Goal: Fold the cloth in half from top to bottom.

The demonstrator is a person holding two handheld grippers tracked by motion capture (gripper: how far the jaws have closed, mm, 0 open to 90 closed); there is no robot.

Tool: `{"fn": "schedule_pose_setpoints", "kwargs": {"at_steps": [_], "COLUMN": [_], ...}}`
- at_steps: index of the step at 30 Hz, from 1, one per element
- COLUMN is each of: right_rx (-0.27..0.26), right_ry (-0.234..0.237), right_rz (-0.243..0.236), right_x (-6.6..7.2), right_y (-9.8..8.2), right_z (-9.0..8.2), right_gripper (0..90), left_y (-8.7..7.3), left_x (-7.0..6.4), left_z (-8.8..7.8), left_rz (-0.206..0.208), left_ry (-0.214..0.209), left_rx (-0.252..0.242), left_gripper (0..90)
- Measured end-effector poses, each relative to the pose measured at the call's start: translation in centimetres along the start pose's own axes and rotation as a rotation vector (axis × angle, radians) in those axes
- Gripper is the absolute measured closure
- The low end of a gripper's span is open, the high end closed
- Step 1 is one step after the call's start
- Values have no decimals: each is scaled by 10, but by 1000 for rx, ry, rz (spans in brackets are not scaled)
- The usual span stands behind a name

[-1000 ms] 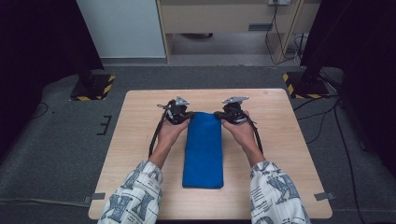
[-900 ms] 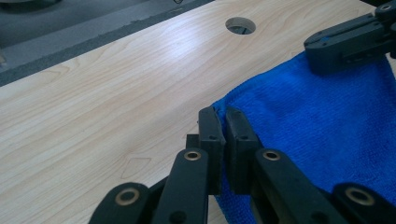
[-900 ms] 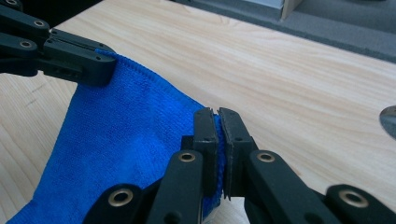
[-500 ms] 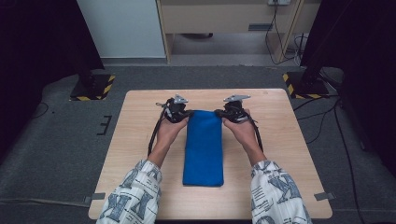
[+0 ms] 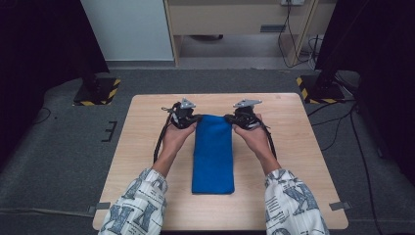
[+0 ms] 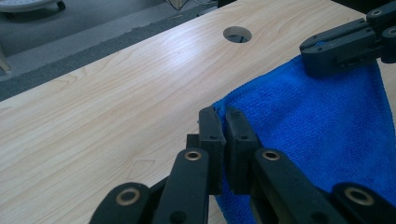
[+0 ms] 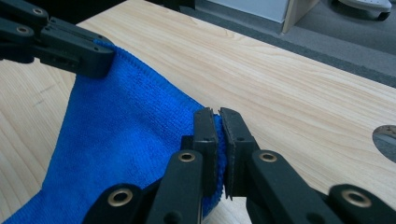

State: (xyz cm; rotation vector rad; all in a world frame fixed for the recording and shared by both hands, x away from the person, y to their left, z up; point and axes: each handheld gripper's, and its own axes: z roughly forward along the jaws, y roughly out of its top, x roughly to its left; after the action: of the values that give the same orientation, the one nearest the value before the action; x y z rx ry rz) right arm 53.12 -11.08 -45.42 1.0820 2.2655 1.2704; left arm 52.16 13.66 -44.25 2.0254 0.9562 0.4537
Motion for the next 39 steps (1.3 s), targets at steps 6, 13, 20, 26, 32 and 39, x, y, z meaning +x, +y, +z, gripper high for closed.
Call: {"fn": "schedule_pose_setpoints", "kwargs": {"at_steps": [6,13,20,26,32,39], "right_rx": [0,-6,-17,-20,-21,-29], "right_ry": [-1,9,26,31,46,62], "right_rz": [-15,-28,-36,-46,-55,-63], "right_x": [2,7,13,18,22,28], "right_y": [-2,-4,-8,-9,-15,-22], "right_z": [-1,-6,-15,-18,-20,-28], "right_gripper": [862,862,862,862,862,861], "left_y": [-2,-6,-10,-12,-15,-20], "left_x": [-2,-4,-8,-9,-11,-18], "left_z": [-2,-9,-15,-20,-25,-31], "left_rz": [3,3,6,3,11,17], "left_ry": [-5,-18,-29,-37,-45,-64], "left_rx": [-4,-17,-28,-33,-29,-24], "left_gripper": [867,866,867,867,866,865]}}
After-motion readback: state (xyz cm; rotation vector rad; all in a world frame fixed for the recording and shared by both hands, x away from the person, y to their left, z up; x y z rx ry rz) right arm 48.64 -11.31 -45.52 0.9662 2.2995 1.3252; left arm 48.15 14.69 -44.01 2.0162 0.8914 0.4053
